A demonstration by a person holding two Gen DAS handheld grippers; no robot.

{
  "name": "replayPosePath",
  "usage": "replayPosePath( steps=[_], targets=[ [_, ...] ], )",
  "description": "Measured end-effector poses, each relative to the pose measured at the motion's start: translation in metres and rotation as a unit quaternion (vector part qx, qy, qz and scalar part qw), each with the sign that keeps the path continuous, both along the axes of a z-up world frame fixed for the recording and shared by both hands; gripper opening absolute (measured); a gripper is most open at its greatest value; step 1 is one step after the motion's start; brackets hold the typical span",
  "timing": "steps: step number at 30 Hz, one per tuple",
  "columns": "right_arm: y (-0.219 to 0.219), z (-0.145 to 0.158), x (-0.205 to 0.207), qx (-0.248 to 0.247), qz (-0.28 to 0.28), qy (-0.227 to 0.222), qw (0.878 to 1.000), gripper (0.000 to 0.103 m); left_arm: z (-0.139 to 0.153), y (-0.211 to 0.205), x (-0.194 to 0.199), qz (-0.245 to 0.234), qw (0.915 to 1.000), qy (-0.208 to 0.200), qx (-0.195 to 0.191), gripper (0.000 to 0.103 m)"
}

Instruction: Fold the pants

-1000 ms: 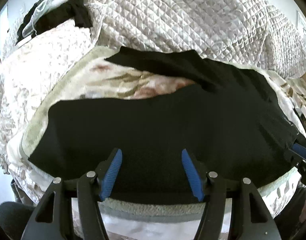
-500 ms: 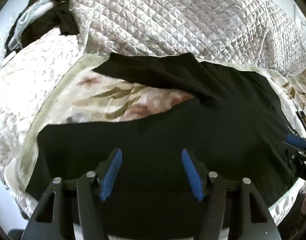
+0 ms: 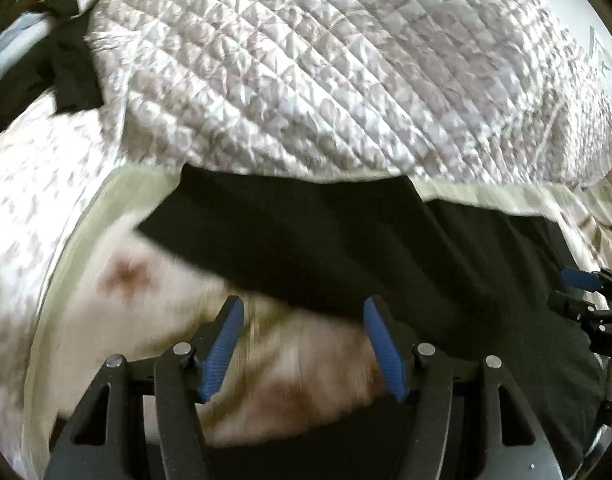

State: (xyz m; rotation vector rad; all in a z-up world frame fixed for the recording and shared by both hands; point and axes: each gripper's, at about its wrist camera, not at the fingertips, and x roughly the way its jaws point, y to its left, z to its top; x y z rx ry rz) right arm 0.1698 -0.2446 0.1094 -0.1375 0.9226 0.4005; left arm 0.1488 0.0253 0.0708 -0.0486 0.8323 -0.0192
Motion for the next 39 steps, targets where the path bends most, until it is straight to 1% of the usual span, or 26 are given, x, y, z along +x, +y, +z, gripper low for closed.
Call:
replayPosePath(
  steps=[3, 6, 9, 10, 12, 14, 15, 16, 18, 19, 20, 21, 22, 23, 25, 27, 29, 32, 34, 36, 39],
  targets=[
    [0.000, -0.002, 0.039, 0.001, 0.009, -0.003, 1.000, 0.064, -0.004, 0.003, 0.041, -0.008, 0.9999, 0.005, -0.005, 0.069],
    [0.004, -0.009, 0.076, 0.004, 0.028, -0.005, 1.000, 0.067, -0.010, 0.002, 0.078, -0.020, 0.9998, -0.001, -0.002, 0.074],
    [0.008, -0.021, 0.109, -0.003, 0.041, 0.007, 0.999, 0.067, -0.024, -0.001, 0.110, -0.035, 0.9991, 0.015, -0.017, 0.076],
    [0.010, -0.029, 0.122, -0.007, 0.048, 0.017, 0.999, 0.067, -0.032, -0.004, 0.120, -0.042, 0.9988, 0.021, -0.014, 0.076],
    [0.012, -0.041, 0.138, -0.021, 0.053, 0.030, 0.998, 0.067, -0.047, -0.007, 0.132, -0.039, 0.9987, 0.032, -0.003, 0.076],
    [0.013, -0.055, 0.151, -0.031, 0.054, 0.058, 0.996, 0.068, -0.064, -0.009, 0.142, -0.037, 0.9979, 0.052, 0.000, 0.077],
    [0.012, -0.058, 0.154, -0.027, 0.053, 0.063, 0.996, 0.068, -0.067, -0.011, 0.141, -0.037, 0.9984, 0.043, 0.006, 0.078],
    [0.012, -0.057, 0.154, -0.024, 0.051, 0.060, 0.997, 0.067, -0.067, -0.013, 0.140, -0.037, 0.9985, 0.039, 0.013, 0.077],
    [0.016, -0.056, 0.149, -0.036, 0.056, 0.053, 0.996, 0.045, -0.066, -0.019, 0.138, -0.047, 0.9979, 0.038, 0.023, 0.055],
    [0.019, -0.054, 0.145, -0.046, 0.059, 0.043, 0.996, 0.009, -0.064, -0.024, 0.136, -0.059, 0.9972, 0.037, 0.028, 0.036],
    [0.020, -0.053, 0.142, -0.041, 0.065, 0.046, 0.996, 0.008, -0.063, -0.031, 0.133, -0.064, 0.9964, 0.034, 0.044, 0.011],
    [0.023, -0.050, 0.140, -0.040, 0.065, 0.047, 0.996, 0.008, -0.062, -0.037, 0.132, -0.071, 0.9954, 0.035, 0.054, 0.004],
    [0.028, -0.047, 0.135, -0.051, 0.067, 0.039, 0.996, 0.008, -0.061, -0.039, 0.131, -0.069, 0.9952, 0.039, 0.058, 0.004],
    [0.031, -0.042, 0.130, -0.055, 0.069, 0.031, 0.996, 0.007, -0.058, -0.038, 0.129, -0.062, 0.9959, 0.040, 0.052, 0.004],
    [0.032, -0.024, 0.115, -0.039, 0.067, 0.017, 0.997, 0.007, -0.044, -0.030, 0.118, -0.051, 0.9977, 0.032, 0.029, 0.004],
    [0.030, 0.000, 0.095, -0.024, 0.069, -0.004, 0.997, 0.007, -0.020, -0.022, 0.092, -0.042, 0.9988, 0.007, 0.024, 0.004],
    [0.028, 0.022, 0.065, -0.010, 0.072, -0.025, 0.997, 0.007, 0.002, -0.014, 0.062, -0.034, 0.9993, -0.014, 0.010, 0.004],
    [0.022, 0.047, 0.013, 0.020, 0.074, -0.048, 0.996, 0.007, 0.026, -0.001, 0.012, -0.026, 0.9987, -0.043, -0.010, 0.004],
    [0.017, 0.055, -0.023, 0.037, 0.072, -0.051, 0.995, 0.007, 0.033, 0.005, -0.029, -0.020, 0.9981, -0.050, -0.029, 0.004],
    [0.012, 0.056, -0.061, 0.045, 0.070, -0.050, 0.995, 0.007, 0.032, 0.007, -0.061, -0.017, 0.9976, -0.049, -0.045, 0.004],
    [-0.003, 0.040, -0.114, 0.062, 0.056, -0.021, 0.996, 0.007, 0.016, 0.008, -0.112, -0.014, 0.9971, -0.031, -0.068, 0.004]
  ],
)
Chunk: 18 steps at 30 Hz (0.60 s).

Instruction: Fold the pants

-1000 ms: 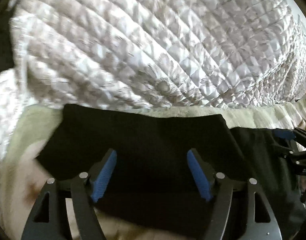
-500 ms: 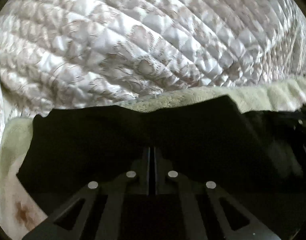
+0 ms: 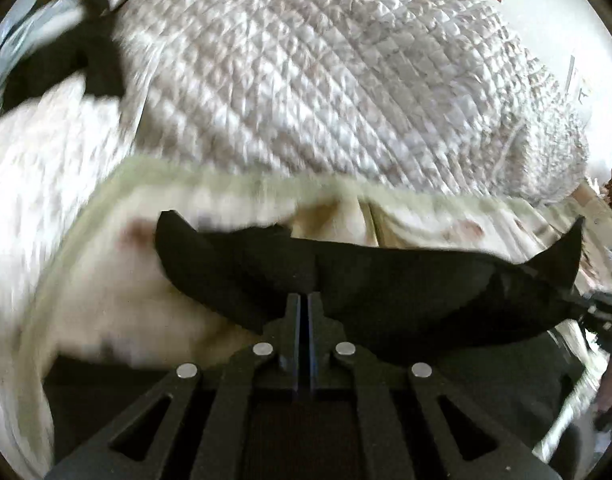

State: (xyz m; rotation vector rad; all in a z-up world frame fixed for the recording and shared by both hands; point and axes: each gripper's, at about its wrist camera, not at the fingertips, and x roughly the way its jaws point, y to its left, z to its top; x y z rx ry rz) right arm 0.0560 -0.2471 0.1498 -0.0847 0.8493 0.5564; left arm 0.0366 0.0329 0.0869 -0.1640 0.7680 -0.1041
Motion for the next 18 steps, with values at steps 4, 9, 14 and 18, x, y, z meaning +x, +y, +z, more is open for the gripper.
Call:
replayPosePath(
  steps=[4, 9, 14, 18],
  targets=[
    [-0.016, -0.050, -0.044, 0.006, -0.026, 0.078, 0.997, 0.008, -0.040, -0.006, -0.036, -0.004, 0.9983, 0.058, -0.001, 0.004],
    [-0.032, -0.061, -0.063, 0.058, -0.062, 0.105, 0.991, 0.024, -0.053, 0.003, -0.057, 0.011, 0.9959, 0.090, -0.012, 0.005],
    [-0.043, -0.045, -0.078, 0.076, -0.083, 0.091, 0.989, 0.026, -0.029, 0.011, -0.056, 0.028, 0.9977, 0.061, -0.014, 0.035],
    [-0.066, -0.046, -0.091, 0.099, -0.127, 0.102, 0.982, 0.026, -0.014, 0.008, -0.033, 0.032, 0.9987, 0.037, -0.010, 0.054]
  ],
)
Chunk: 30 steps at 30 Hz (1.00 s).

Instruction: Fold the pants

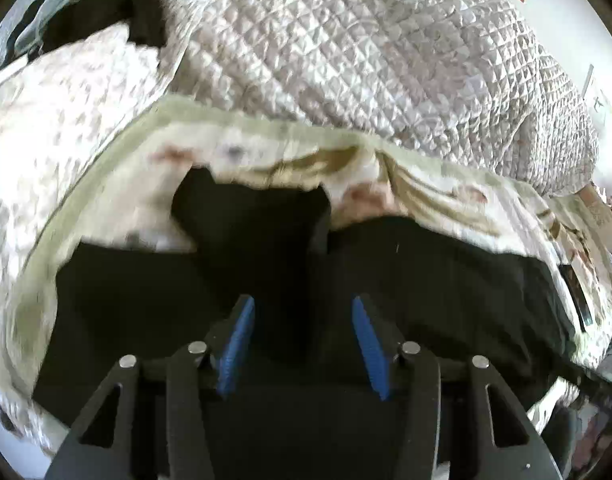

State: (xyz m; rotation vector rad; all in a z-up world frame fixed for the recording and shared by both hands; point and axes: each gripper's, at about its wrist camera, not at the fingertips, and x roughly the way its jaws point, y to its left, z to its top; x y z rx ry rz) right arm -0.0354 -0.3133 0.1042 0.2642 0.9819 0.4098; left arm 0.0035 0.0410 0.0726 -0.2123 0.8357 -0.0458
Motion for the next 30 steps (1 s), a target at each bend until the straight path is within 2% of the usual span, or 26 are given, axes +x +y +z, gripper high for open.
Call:
replayPosePath(
  steps=[4, 6, 7, 12, 13, 14, 15, 17, 18, 19, 21, 23, 25, 27, 30],
  targets=[
    [-0.027, -0.003, -0.006, 0.014, -0.047, 0.015, 0.999, 0.026, 0.004, -0.016, 0.034, -0.012, 0.9994, -0.008, 0.031, 0.056],
    [-0.042, -0.007, -0.006, 0.019, -0.079, 0.027, 0.996, 0.038, -0.002, -0.022, 0.050, -0.016, 0.9990, 0.000, 0.041, 0.056],
    [-0.048, -0.009, -0.006, 0.024, -0.092, 0.030, 0.995, 0.050, -0.008, -0.024, 0.060, -0.016, 0.9989, 0.007, 0.044, 0.056],
    [-0.074, -0.013, 0.000, 0.059, -0.143, 0.027, 0.988, 0.051, -0.035, -0.033, 0.087, -0.018, 0.9962, 0.044, 0.073, 0.054],
    [-0.076, -0.014, 0.003, 0.062, -0.147, 0.026, 0.987, 0.051, -0.040, -0.035, 0.089, -0.020, 0.9952, 0.051, 0.081, 0.042],
    [-0.077, -0.014, 0.007, 0.063, -0.150, 0.024, 0.986, 0.051, -0.045, -0.035, 0.091, -0.023, 0.9945, 0.056, 0.085, 0.025],
    [-0.077, -0.015, 0.010, 0.062, -0.155, 0.023, 0.986, 0.051, -0.047, -0.036, 0.090, -0.025, 0.9941, 0.056, 0.090, 0.020],
    [-0.077, -0.018, 0.014, 0.066, -0.164, 0.019, 0.984, 0.051, -0.044, -0.034, 0.085, -0.021, 0.9943, 0.045, 0.095, 0.004],
    [-0.078, -0.019, 0.016, 0.072, -0.171, 0.019, 0.983, 0.051, -0.039, -0.029, 0.081, -0.012, 0.9954, 0.037, 0.087, 0.004],
    [-0.078, -0.019, 0.018, 0.075, -0.174, 0.020, 0.982, 0.050, -0.032, -0.023, 0.074, 0.004, 0.9962, 0.022, 0.084, 0.004],
    [-0.077, -0.019, 0.021, 0.074, -0.182, 0.016, 0.980, 0.032, -0.015, -0.005, 0.052, 0.042, 0.9967, -0.015, 0.068, 0.004],
    [-0.080, -0.016, 0.020, 0.065, -0.196, 0.010, 0.978, 0.014, -0.001, 0.019, 0.022, 0.095, 0.9936, -0.044, 0.043, 0.004],
    [-0.084, -0.015, 0.018, 0.072, -0.204, 0.006, 0.976, 0.012, 0.005, 0.037, -0.015, 0.140, 0.9880, -0.061, 0.025, 0.004],
    [-0.087, -0.016, 0.015, 0.077, -0.206, 0.007, 0.976, 0.012, 0.000, 0.047, -0.045, 0.163, 0.9845, -0.061, 0.021, 0.004],
    [-0.085, -0.022, 0.016, 0.073, -0.202, 0.019, 0.976, 0.012, -0.024, 0.053, -0.068, 0.174, 0.9842, -0.031, 0.005, 0.009]
  ],
)
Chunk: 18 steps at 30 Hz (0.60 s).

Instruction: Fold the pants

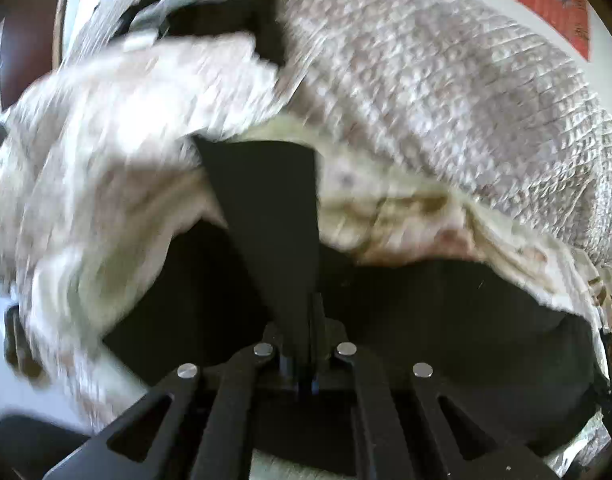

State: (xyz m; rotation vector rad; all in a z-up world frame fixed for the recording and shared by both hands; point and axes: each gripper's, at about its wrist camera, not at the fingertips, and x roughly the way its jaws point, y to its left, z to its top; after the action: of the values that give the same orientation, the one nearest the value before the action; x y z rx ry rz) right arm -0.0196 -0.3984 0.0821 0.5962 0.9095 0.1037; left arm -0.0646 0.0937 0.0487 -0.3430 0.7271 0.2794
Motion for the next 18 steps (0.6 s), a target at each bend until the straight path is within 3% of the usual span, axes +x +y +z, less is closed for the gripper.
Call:
replayPosePath(
  steps=[4, 6, 8, 13, 15, 17, 18],
  targets=[
    [-0.007, -0.011, 0.000, 0.036, -0.014, 0.020, 0.999, 0.013, -0.030, 0.019, -0.005, 0.021, 0.9965, 0.032, -0.075, 0.011],
    [-0.008, -0.010, -0.001, 0.040, -0.015, 0.015, 0.999, 0.015, -0.028, 0.022, -0.005, 0.024, 0.9962, 0.022, -0.081, 0.014],
    [-0.006, -0.007, -0.002, 0.031, -0.016, 0.006, 0.999, 0.018, -0.026, 0.027, -0.006, 0.039, 0.9962, 0.012, -0.077, 0.025],
    [-0.006, -0.010, 0.002, 0.029, -0.036, 0.002, 0.999, 0.018, -0.034, 0.048, -0.005, 0.073, 0.9932, 0.007, -0.090, 0.026],
    [-0.006, -0.009, 0.004, 0.019, -0.037, -0.002, 0.999, 0.018, -0.033, 0.050, 0.000, 0.077, 0.9931, 0.007, -0.088, 0.026],
    [-0.003, -0.005, 0.006, 0.001, -0.042, -0.006, 0.999, 0.011, -0.030, 0.050, 0.005, 0.084, 0.9936, 0.006, -0.076, 0.010],
    [-0.002, -0.003, 0.007, -0.004, -0.043, -0.007, 0.999, 0.009, -0.027, 0.051, 0.007, 0.084, 0.9939, 0.005, -0.071, 0.008]
  ],
)
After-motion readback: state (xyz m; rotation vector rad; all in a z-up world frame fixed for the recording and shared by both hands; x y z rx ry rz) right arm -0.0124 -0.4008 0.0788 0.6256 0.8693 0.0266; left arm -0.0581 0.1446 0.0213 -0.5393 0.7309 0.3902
